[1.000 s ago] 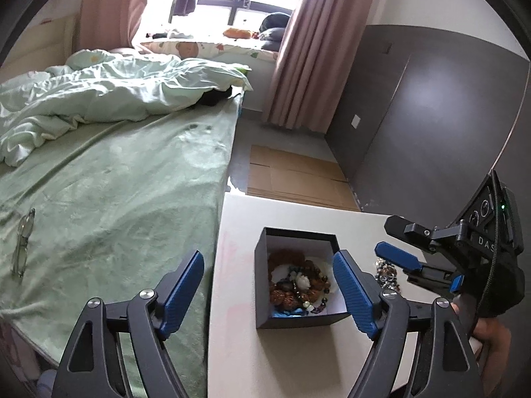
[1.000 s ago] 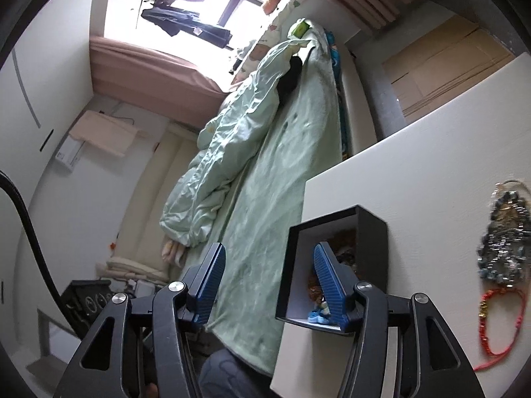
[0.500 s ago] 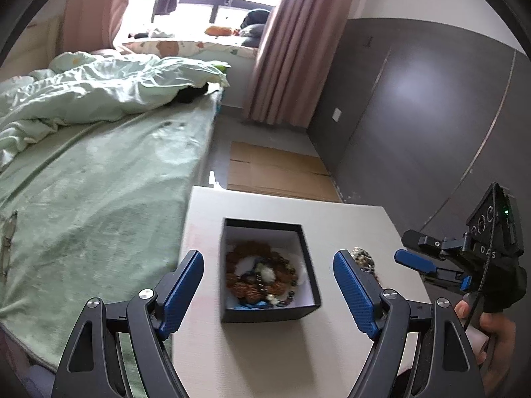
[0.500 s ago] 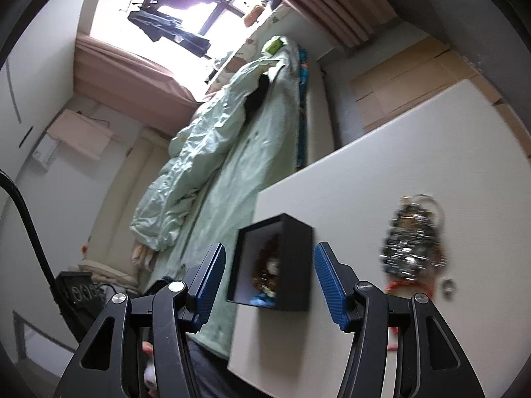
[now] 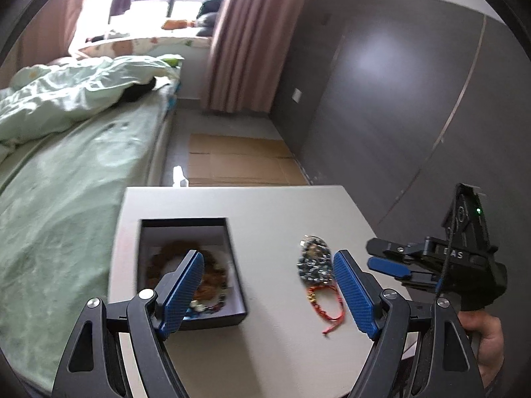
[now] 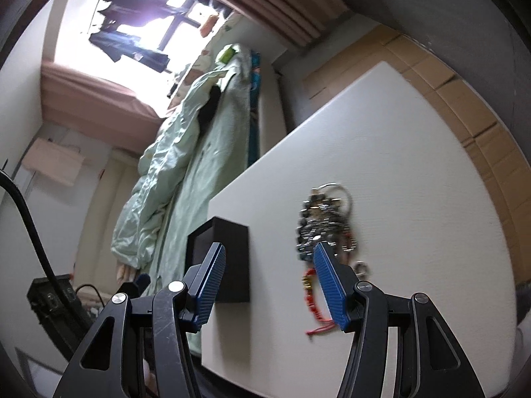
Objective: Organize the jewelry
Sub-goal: 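Reach the left tool to the silver chains and close on them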
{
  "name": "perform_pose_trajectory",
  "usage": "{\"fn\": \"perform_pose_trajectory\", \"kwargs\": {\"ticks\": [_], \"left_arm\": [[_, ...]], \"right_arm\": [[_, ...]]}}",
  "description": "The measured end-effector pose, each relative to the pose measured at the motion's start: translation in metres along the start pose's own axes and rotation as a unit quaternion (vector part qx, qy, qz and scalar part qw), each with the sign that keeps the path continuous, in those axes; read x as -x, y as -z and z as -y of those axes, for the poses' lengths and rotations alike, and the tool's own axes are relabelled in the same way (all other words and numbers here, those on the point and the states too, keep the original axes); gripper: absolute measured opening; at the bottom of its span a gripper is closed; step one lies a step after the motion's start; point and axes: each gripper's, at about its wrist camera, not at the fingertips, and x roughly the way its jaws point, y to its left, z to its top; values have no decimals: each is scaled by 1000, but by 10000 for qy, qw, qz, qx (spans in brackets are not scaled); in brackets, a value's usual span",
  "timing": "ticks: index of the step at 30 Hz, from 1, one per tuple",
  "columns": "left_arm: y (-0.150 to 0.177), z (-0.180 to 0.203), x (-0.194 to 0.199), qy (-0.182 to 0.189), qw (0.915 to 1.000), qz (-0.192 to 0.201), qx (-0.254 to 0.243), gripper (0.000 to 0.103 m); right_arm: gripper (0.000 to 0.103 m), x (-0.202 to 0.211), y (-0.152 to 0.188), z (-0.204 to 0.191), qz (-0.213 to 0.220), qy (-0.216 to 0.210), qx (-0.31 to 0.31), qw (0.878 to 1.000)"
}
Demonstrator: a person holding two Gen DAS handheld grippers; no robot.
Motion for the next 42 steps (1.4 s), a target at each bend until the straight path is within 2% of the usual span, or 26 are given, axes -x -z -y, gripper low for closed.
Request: {"fn": "perform_pose_trajectory", "kwargs": {"ticks": [2,4,6,22,33,35,36,38,42], "left_arm": [[-2,8,-10,83,9999,-103,-102,77],[-5,12,-20,125,9996,-218,-163,67],[-8,15,-33,188,9990,-378,-171,62],[-12,39,-120,432,9911,-1167,-473,47],[-3,44,-163,363,9856,-1570,-507,41],[0,44,-170,377,9841,-1665,-492,34],[0,44,-173,372,9834,-1705,-488,23],[-2,43,-174,380,9840,-1679,-465,12],[-7,45,-164,437,9858,-1534,-533,9]], "right_arm": [[57,0,-1,8,24,49,-95,9999],[57,-2,-2,17,31,80,-191,9998],[56,-3,-4,23,25,104,-314,9994],[56,8,-18,43,278,-10,-718,9970],[56,3,-26,53,236,32,-943,9953],[56,1,-26,50,217,15,-910,9956],[56,0,-27,49,207,15,-892,9958],[56,-2,-27,47,177,3,-872,9960],[56,-7,-27,46,133,10,-876,9961]]}}
